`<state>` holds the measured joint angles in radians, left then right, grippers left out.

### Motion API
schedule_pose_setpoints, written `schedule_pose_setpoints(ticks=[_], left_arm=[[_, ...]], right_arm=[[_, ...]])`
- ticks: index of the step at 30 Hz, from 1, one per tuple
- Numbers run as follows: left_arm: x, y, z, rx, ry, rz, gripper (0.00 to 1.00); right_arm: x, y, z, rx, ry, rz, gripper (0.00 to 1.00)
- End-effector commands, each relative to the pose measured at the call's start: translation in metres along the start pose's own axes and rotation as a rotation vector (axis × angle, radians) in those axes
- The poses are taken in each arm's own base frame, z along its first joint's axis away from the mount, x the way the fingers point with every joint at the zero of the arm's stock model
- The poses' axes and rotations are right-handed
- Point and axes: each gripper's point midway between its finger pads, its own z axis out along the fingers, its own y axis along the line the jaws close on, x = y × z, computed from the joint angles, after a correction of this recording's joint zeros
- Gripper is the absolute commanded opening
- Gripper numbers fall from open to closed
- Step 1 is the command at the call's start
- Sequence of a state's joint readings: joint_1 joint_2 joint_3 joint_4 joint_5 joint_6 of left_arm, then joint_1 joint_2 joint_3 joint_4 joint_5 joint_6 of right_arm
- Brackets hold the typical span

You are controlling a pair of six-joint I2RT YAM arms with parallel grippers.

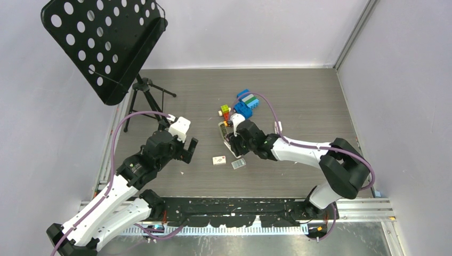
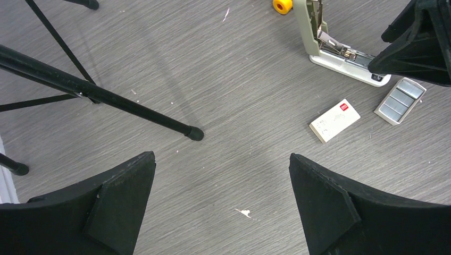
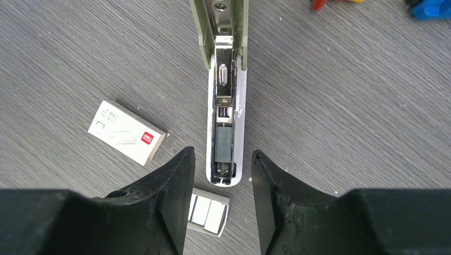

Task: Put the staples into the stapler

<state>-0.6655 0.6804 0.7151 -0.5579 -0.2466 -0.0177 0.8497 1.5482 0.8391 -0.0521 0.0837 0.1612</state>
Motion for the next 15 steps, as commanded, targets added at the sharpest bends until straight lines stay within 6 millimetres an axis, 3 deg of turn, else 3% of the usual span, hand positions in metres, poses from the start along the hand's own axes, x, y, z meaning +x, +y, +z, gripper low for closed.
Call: schedule_pose_setpoints(ticks=[1,9,15], left_arm=[[-0.01,0.005,0.0,-0.024,-0.035,-0.015,1.0],[-0.03,-0.007,0.0,0.017,-0.059,-0.153,1.0],[-0.035,-0.029,0.02,0.083,-0.039,-0.283,1.0]], right_arm=[[-0.018,0.004,-0.011,-0.016,-0.081,0.019,0.49],[-0.008,0.007,-0.011,-0.049,-0.139,0.035,0.5],[-0.007,0.007,-0.011,-0.046,-0.172,0.007,0.5]])
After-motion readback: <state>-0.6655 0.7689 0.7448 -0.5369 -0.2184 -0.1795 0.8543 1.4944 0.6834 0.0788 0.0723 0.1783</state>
